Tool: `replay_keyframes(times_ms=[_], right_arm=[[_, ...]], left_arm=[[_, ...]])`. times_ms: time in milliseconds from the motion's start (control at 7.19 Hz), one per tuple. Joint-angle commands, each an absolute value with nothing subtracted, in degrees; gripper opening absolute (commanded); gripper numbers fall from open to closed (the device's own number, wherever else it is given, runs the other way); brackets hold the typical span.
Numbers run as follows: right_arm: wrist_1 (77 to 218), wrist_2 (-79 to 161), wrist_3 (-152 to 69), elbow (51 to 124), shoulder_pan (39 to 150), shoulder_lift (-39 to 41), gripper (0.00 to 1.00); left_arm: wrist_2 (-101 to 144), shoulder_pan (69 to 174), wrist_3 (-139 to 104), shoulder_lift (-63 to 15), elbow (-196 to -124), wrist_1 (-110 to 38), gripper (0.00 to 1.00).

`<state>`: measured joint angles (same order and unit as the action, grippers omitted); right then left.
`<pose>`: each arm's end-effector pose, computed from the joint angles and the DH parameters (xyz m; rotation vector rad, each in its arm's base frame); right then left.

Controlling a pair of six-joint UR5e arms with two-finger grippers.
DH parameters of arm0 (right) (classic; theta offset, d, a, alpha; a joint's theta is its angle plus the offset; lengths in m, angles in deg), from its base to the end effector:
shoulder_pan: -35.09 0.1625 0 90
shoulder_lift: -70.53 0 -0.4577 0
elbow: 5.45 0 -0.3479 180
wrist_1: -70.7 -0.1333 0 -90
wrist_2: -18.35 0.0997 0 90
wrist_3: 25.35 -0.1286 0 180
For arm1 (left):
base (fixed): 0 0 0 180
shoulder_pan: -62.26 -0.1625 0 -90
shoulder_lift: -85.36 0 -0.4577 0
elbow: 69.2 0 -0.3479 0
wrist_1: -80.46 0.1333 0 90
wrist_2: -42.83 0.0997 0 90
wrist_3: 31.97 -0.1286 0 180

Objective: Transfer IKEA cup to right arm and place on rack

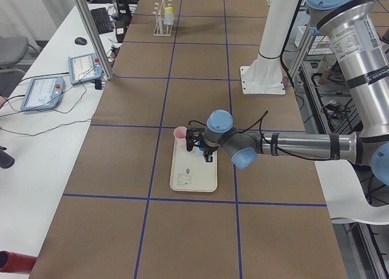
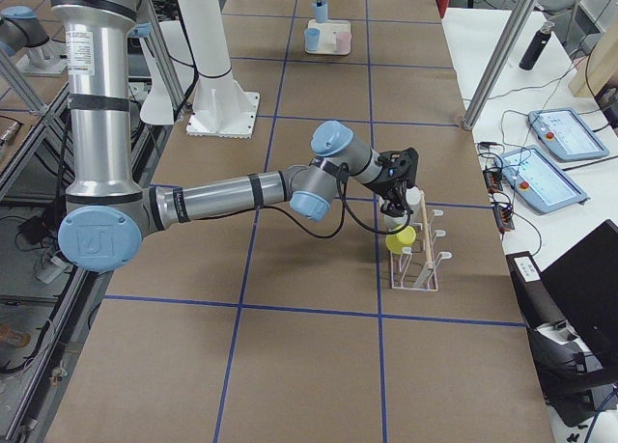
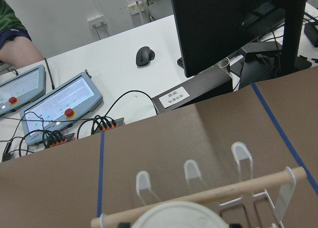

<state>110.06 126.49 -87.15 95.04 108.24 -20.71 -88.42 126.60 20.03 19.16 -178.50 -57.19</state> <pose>-0.0525 -0.4952 0.5392 0.6274 -0.8899 0.5415 0.0866 -0.2923 0.6109 0.1308 0.9826 -0.1506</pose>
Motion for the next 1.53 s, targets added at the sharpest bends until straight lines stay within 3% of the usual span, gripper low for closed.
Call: replay_keyframes(times_ms=[0, 417, 834, 1390], right_arm=[[109.81, 126.37, -78.84, 91.34, 110.49, -22.19, 0.0], [109.28, 125.76, -77.04, 87.28, 110.33, -21.32, 0.0], [109.28, 123.04, -77.12, 83.59, 110.33, -15.7, 0.0], [109.19, 122.51, -78.0, 82.53, 108.75, -16.57, 0.01]], left_arm=[[-93.28, 134.83, 18.48, 18.22, -180.55, -53.87, 0.0], [-94.45, 135.56, 18.83, 8.57, -188.28, -35.5, 0.0], [-94.37, 135.56, 20.76, 6.01, -188.38, -35.29, 0.0], [-94.37, 135.56, 21.12, 5.91, -188.65, -35.29, 0.0]])
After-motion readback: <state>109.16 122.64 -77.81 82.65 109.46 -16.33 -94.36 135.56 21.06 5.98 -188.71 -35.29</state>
